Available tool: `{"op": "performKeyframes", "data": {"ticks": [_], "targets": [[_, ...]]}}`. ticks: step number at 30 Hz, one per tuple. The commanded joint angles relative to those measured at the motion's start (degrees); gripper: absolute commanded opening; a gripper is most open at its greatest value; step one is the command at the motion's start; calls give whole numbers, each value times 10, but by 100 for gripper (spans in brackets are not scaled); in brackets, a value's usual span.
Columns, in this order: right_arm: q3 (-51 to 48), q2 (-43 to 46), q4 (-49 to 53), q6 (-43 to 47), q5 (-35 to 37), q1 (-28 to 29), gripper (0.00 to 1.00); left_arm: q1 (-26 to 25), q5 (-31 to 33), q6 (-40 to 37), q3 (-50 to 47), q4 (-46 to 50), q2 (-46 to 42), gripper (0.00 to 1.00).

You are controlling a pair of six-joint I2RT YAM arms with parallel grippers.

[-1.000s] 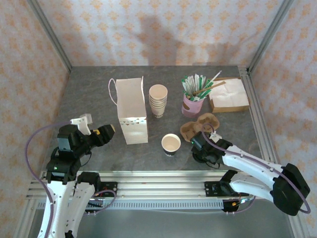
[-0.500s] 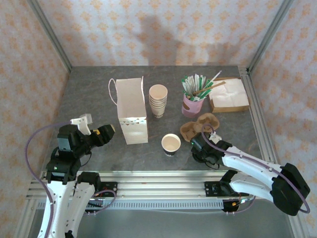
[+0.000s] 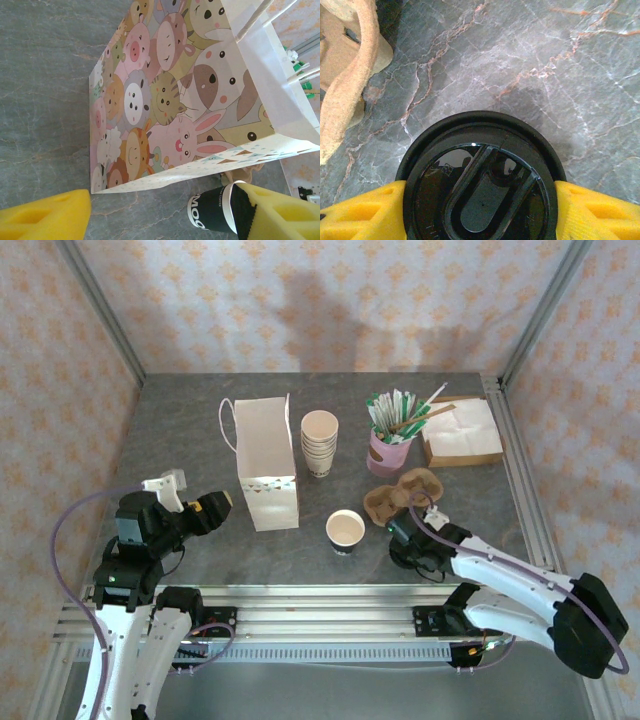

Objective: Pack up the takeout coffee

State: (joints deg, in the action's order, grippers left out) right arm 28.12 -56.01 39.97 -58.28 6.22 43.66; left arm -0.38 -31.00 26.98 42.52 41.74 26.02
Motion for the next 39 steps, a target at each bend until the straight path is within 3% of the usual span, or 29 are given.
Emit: {"op": "performKeyframes", "data": {"ticks": [1,13,17,19,24,31,39], "targets": [[33,19,51,18,32,-2,64,-4,7,2,-8,-16,2,75],[85,51,105,65,49,-2,62,-4,11,2,-8,-15,6,75],[37,67,38,14,-8,-3,61,-4,10,3,-5,-10,6,73],[10,87,-5,-21,-37,-2,61,-4,4,8,-2,-7,4,67],[-35,146,-38,-101,-46,-2,61,-4,-12,17,42,44,-6,62],[-70,210,-117,-168,-88,-2,60,-10,-90,33,138,107,0,55],[11,176,36,-70,-8,-2,61,-33,-154,82,154,73,0,46]]}}
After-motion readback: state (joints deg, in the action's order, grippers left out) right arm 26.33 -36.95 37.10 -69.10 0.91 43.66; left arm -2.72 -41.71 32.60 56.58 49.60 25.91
